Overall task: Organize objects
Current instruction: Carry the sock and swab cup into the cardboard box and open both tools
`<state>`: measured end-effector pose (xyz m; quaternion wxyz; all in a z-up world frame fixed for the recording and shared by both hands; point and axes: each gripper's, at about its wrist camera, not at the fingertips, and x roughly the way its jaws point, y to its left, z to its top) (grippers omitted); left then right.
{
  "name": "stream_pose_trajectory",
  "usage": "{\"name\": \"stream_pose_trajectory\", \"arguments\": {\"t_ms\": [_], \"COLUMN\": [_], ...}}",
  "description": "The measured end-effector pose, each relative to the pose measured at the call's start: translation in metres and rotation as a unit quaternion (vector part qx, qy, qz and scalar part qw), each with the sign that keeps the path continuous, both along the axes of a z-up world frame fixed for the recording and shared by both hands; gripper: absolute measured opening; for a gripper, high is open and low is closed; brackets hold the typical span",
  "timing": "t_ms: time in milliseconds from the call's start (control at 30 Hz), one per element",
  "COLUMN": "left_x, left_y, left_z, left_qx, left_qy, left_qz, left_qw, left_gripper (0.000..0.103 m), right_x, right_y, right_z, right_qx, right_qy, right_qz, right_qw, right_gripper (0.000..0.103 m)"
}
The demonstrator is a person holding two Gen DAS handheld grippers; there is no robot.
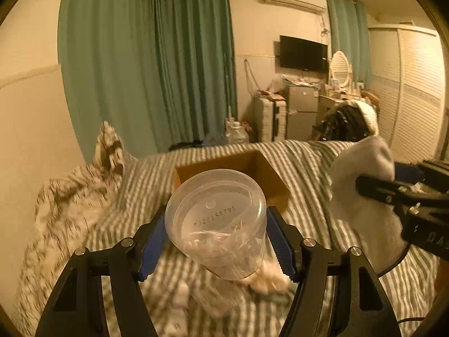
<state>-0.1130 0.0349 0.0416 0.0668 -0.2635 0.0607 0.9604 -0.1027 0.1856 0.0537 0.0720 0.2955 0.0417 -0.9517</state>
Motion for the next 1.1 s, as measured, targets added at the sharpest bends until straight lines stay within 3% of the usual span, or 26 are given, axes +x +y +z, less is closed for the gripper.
{"name": "stream_pose_trajectory", "arguments": {"t_ms": [133, 267, 600, 833, 933, 1000, 1067, 1100], "left_x": [-0.044, -0.090, -0.174, -0.192, -0.189, -0.185, -0.178, -0.174], "left_y": [-0.004, -0.002, -0.003, -0.003, -0.004, -0.005, -0.006, -0.006], "left_z": [0.015, 0.015, -0.049, -0.088, -0.088, -0.085, -0.077, -0.073], "left_qx": [0.017, 0.000, -0.016, -0.024, -0.021, -0.015, -0.019, -0.024], "left_qy": [-0.007, -0.002, -0.050, -0.084, -0.082, -0.086, -0.076, -0.068], "left_qz": [0.009, 0.029, 0.037, 0.028, 0.024, 0.020, 0.022, 0.025], "left_qw": [0.9998, 0.9996, 0.9979, 0.9958, 0.9961, 0.9960, 0.9967, 0.9971], "left_gripper": [0.069, 0.069, 0.069, 0.070, 0.071, 0.071, 0.079, 0.087], "right_x": [-0.045, -0.095, -0.195, -0.215, -0.211, -0.207, -0.200, -0.195], "right_y": [-0.006, -0.011, -0.023, -0.023, -0.025, -0.021, -0.018, -0.017], "right_z": [0.020, 0.016, -0.044, -0.086, -0.082, -0.074, -0.059, -0.052], "right_qx": [-0.011, -0.008, -0.029, -0.033, -0.027, -0.032, -0.036, -0.036], "right_qy": [0.017, 0.008, -0.048, -0.085, -0.082, -0.076, -0.063, -0.056], "right_qz": [0.008, 0.011, 0.028, 0.040, 0.029, 0.026, 0.021, 0.019], "right_qw": [1.000, 1.000, 0.998, 0.995, 0.996, 0.996, 0.997, 0.998], "right_gripper": [0.043, 0.043, 0.043, 0.047, 0.049, 0.057, 0.067, 0.070]}}
